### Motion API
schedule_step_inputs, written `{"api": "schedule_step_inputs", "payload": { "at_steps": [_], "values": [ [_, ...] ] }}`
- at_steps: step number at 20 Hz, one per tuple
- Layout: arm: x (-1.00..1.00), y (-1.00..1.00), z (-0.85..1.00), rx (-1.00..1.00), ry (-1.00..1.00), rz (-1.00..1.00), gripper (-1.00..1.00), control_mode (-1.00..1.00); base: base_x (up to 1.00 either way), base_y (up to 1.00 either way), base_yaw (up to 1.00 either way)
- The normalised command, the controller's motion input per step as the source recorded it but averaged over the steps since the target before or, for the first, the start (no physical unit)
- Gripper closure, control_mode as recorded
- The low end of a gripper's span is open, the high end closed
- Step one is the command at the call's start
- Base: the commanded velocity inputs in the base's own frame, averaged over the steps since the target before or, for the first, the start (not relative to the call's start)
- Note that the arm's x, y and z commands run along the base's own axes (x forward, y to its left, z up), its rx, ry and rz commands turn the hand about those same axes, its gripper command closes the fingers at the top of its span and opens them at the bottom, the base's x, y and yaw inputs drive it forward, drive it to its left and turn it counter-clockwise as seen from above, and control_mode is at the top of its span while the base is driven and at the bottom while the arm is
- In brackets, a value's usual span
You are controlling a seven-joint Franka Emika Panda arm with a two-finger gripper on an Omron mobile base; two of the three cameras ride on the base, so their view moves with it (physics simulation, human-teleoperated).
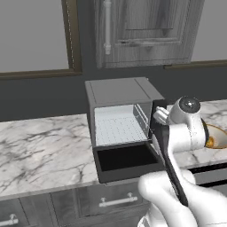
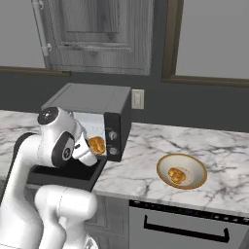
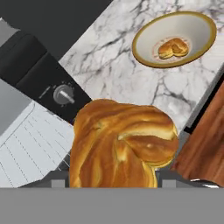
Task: Pick up the heated bread from the toaster oven and place it in the bowl. Then move the bread bowl to the dining counter.
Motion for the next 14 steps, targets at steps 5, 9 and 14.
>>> {"api": "schedule_step_inputs", "payload": {
  "at_steps": [5, 9, 14],
  "values": [
    [0.0, -1.0, 0.11, 0.11, 0.03, -0.16, 1.0, -1.0, 0.0, 0.0, 0.0],
    [0.06, -1.0, 0.01, 0.15, 0.1, -0.08, 1.0, -1.0, 0.0, 0.0, 0.0],
    [0.27, -1.0, -0.13, 0.15, 0.22, 0.0, 1.0, -1.0, 0.0, 0.0, 0.0]
  ]
}}
